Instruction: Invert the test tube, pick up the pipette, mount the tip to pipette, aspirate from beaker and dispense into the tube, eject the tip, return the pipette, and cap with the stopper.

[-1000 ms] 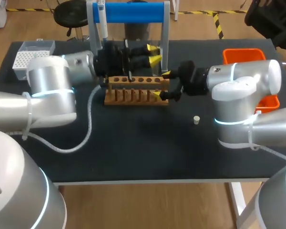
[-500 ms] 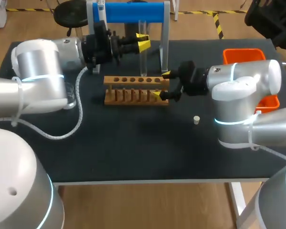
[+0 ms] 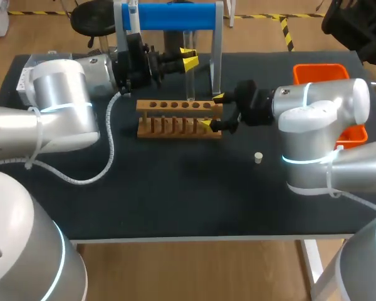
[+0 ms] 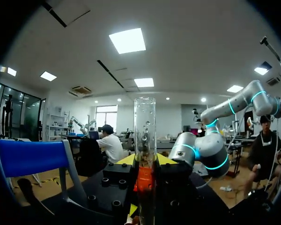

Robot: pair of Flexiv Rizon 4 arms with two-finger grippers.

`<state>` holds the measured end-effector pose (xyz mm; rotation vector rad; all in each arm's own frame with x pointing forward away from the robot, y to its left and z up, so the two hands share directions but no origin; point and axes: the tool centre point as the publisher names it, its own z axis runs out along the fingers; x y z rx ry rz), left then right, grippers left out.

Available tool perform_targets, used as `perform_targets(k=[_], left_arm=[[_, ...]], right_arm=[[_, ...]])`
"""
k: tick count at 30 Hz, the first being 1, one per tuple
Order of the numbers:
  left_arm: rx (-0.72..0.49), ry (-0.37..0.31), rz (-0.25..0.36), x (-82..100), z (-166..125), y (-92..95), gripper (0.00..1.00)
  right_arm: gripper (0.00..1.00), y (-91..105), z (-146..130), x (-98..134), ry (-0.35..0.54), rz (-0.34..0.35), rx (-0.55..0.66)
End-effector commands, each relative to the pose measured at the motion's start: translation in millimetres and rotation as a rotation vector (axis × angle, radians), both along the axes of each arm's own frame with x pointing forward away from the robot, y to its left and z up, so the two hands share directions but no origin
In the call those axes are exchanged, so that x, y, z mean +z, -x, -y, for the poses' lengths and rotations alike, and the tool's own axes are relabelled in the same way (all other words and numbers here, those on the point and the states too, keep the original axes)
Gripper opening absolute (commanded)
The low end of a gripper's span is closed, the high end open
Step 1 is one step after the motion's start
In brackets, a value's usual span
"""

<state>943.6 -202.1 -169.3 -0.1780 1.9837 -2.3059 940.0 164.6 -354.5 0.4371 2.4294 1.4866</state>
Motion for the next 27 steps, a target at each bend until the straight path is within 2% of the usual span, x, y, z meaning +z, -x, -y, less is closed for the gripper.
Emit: perform_targets(k=[1,10,27], left_arm=[[-0.017,0.001,0.002,-8.1,3.2,-11.9,0.0],[-0.02,-0.014,-0.009,-22.3,-1.8,-23.9,0.0],[-0.017,-0.017,-0.006,-40.7,-3.2,-34.3,0.0]], right_arm=[[1.0,0.1,0.6,-0.9,-0.003,0.002,0.0],[1.0,0.1,0.6,-0.9,-0.003,0.002,0.0],[1.0,0.1,0.6,-0.9,-0.003,0.002,0.0]])
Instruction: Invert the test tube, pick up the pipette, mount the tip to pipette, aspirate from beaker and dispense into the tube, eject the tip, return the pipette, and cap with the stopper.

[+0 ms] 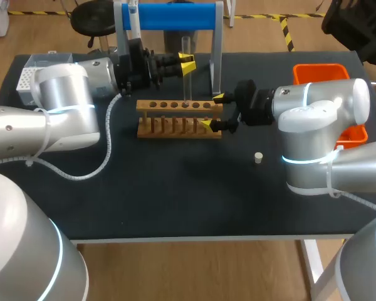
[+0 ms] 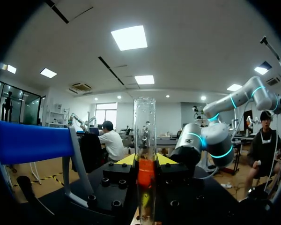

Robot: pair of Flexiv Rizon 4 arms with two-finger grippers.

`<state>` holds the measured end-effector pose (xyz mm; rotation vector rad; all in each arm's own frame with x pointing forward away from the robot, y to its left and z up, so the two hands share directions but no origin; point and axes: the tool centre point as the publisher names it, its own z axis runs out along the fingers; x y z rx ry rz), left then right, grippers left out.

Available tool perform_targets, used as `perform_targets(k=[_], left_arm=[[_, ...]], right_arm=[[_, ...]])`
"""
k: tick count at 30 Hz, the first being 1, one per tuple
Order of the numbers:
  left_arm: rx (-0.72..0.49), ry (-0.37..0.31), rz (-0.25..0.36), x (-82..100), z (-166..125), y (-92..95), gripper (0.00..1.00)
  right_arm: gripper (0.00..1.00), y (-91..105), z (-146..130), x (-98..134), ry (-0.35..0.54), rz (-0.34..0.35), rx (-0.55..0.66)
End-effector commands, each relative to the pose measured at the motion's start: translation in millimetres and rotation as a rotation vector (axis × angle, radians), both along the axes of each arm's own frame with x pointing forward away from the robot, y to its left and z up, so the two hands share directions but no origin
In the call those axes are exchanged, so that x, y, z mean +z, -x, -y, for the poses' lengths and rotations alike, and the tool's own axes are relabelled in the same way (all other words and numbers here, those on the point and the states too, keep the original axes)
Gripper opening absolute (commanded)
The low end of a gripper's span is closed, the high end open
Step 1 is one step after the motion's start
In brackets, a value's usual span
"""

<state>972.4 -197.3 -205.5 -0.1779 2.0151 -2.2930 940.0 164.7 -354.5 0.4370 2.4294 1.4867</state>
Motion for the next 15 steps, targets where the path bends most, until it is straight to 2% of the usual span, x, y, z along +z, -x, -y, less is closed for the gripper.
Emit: perform_targets(k=[1,15], left_arm=[[-0.011,0.004,0.003,-5.2,1.6,-5.9,0.0],[-0.014,-0.013,-0.004,-16.9,0.3,-9.3,0.0]], right_arm=[[1.0,0.1,0.6,-0.9,-0.003,0.002,0.0],[1.0,0.1,0.6,-0.9,-0.003,0.002,0.0]])
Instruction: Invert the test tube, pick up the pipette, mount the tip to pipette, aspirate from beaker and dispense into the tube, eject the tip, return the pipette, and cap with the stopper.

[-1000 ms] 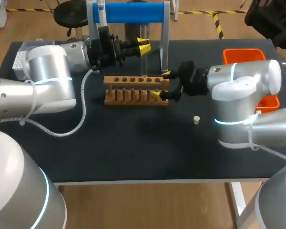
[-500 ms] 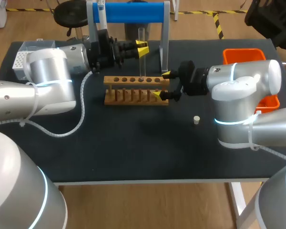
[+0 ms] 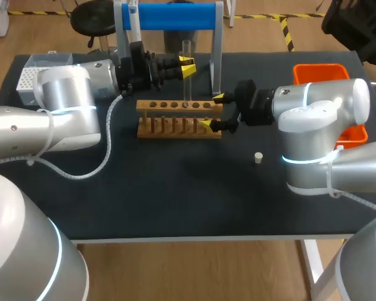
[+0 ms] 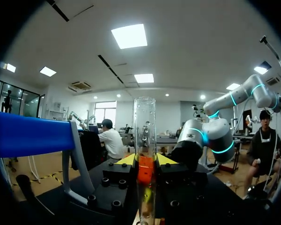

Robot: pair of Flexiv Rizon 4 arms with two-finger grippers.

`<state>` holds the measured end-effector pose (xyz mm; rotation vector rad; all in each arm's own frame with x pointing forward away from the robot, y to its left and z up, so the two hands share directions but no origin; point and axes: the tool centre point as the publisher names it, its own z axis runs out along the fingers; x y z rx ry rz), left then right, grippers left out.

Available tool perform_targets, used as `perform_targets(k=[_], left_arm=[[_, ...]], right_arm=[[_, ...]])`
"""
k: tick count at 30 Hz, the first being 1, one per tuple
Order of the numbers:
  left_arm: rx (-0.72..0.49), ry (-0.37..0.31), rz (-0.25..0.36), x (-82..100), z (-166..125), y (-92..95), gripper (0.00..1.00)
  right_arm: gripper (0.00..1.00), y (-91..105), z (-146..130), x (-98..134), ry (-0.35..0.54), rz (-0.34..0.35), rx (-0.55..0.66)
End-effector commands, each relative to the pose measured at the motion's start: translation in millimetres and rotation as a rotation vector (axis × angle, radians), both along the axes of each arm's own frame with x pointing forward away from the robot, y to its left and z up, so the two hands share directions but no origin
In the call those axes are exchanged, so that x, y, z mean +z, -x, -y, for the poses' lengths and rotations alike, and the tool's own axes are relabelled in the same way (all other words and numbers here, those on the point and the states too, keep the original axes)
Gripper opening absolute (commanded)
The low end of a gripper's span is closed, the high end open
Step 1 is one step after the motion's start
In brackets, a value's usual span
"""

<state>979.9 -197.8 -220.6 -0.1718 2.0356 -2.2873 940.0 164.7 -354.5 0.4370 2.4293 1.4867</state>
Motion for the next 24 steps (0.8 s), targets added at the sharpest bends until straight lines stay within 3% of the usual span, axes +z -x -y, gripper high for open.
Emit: perform_targets(k=[1,24], left_arm=[[-0.004,-0.003,-0.001,-2.5,-0.4,-1.9,0.0],[-0.006,-0.007,-0.019,-14.3,-1.7,-1.5,0.0]], right_arm=[[1.0,0.1,0.6,-0.9,-0.003,0.002,0.0],[1.0,0.1,0.6,-0.9,-0.003,0.002,0.0]])
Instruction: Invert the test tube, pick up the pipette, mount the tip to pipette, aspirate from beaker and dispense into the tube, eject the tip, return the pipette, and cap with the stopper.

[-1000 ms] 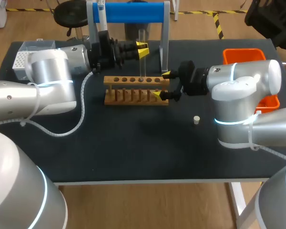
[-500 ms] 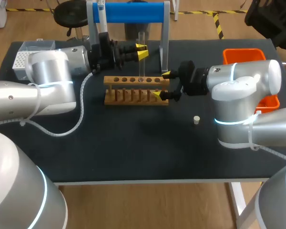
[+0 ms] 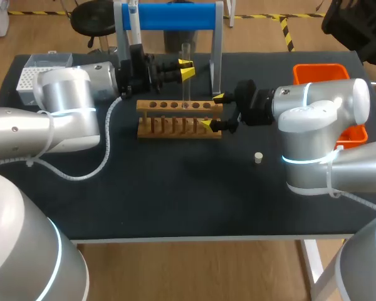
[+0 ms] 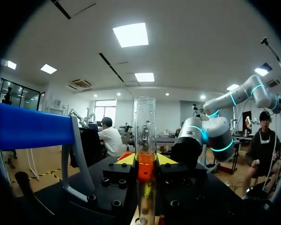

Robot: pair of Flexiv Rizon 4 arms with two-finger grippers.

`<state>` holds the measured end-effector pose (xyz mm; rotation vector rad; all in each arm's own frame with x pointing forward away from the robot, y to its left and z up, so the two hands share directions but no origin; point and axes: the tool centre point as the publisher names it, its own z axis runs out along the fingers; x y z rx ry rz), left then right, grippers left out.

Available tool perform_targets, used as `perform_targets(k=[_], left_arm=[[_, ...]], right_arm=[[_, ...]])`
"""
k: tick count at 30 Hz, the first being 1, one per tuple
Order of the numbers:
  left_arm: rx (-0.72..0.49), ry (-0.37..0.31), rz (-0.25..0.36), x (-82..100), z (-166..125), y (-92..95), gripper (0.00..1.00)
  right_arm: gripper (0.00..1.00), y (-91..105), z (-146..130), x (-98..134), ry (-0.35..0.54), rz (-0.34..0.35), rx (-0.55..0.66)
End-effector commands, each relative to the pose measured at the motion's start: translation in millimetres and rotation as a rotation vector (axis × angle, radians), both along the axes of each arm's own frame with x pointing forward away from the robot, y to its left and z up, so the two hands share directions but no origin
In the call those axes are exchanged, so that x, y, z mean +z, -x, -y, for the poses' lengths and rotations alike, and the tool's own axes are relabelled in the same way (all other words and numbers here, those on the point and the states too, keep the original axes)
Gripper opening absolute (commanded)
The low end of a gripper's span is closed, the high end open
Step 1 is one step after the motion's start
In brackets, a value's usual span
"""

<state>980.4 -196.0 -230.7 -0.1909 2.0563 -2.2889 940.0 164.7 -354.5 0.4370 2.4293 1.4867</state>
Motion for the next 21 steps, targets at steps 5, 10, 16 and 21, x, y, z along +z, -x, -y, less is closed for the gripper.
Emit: perform_targets(k=[5,10,16,21], left_arm=[[-0.001,-0.002,0.007,-0.5,-2.5,-3.3,0.0],[0.0,0.0,0.012,-0.1,-2.1,-4.2,0.0],[-0.001,-0.001,0.01,-1.4,-1.8,-7.2,0.0],[-0.004,-0.004,0.009,-2.0,-2.0,-10.5,0.0]], right_arm=[[1.0,0.1,0.6,-0.9,-0.003,0.002,0.0],[1.0,0.1,0.6,-0.9,-0.003,0.002,0.0],[1.0,0.1,0.6,-0.9,-0.003,0.002,0.0],[1.0,0.1,0.6,-0.9,-0.003,0.002,0.0]])
